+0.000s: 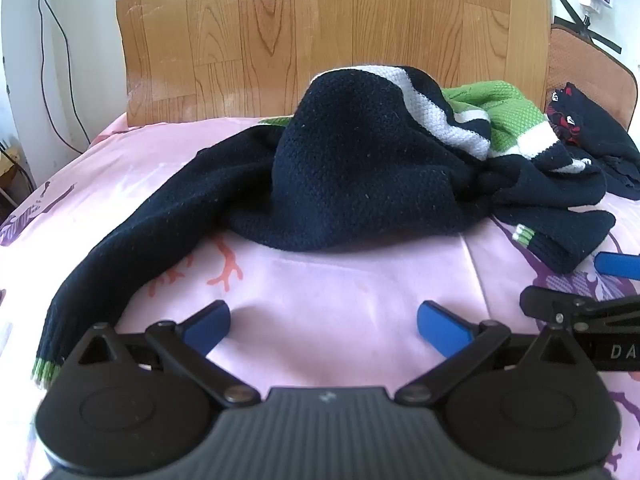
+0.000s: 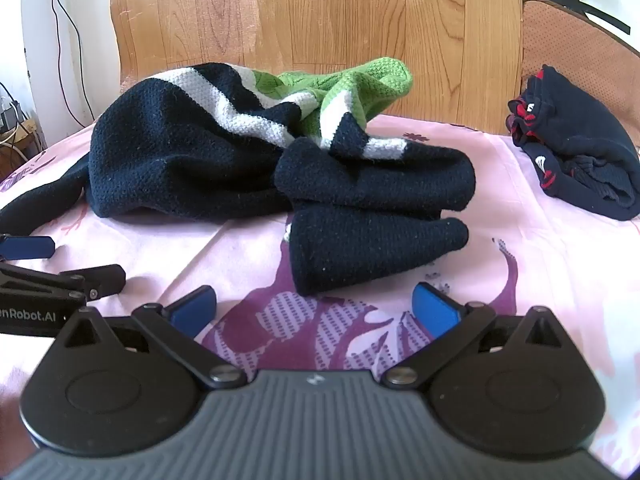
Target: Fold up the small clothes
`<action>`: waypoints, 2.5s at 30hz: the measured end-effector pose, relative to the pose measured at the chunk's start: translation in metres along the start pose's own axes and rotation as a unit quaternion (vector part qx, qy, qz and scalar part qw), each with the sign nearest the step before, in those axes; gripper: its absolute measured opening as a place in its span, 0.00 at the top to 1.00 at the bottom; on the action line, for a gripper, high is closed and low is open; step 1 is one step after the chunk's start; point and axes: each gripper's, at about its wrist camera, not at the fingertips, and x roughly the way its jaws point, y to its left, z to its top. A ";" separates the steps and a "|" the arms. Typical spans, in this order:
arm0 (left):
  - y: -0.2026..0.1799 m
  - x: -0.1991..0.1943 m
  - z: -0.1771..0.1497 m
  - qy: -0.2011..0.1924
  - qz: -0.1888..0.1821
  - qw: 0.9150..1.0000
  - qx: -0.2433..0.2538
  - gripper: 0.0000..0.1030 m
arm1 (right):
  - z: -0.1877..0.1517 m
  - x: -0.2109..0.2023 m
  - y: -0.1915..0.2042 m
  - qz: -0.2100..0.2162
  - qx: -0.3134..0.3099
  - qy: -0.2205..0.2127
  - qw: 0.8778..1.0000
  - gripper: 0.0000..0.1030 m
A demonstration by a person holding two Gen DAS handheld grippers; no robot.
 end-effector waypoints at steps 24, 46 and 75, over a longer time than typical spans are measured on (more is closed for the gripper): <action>0.000 0.000 0.000 -0.001 0.001 1.000 0.001 0.00 | 0.000 0.000 0.000 0.000 0.000 0.000 1.000 0.00; 0.000 0.000 0.000 0.000 0.001 1.000 0.000 0.00 | 0.000 -0.001 0.000 0.000 0.000 0.000 1.000 0.00; 0.001 -0.002 0.001 -0.010 -0.024 1.000 -0.012 0.01 | 0.000 -0.002 -0.001 0.004 0.004 -0.002 1.000 0.00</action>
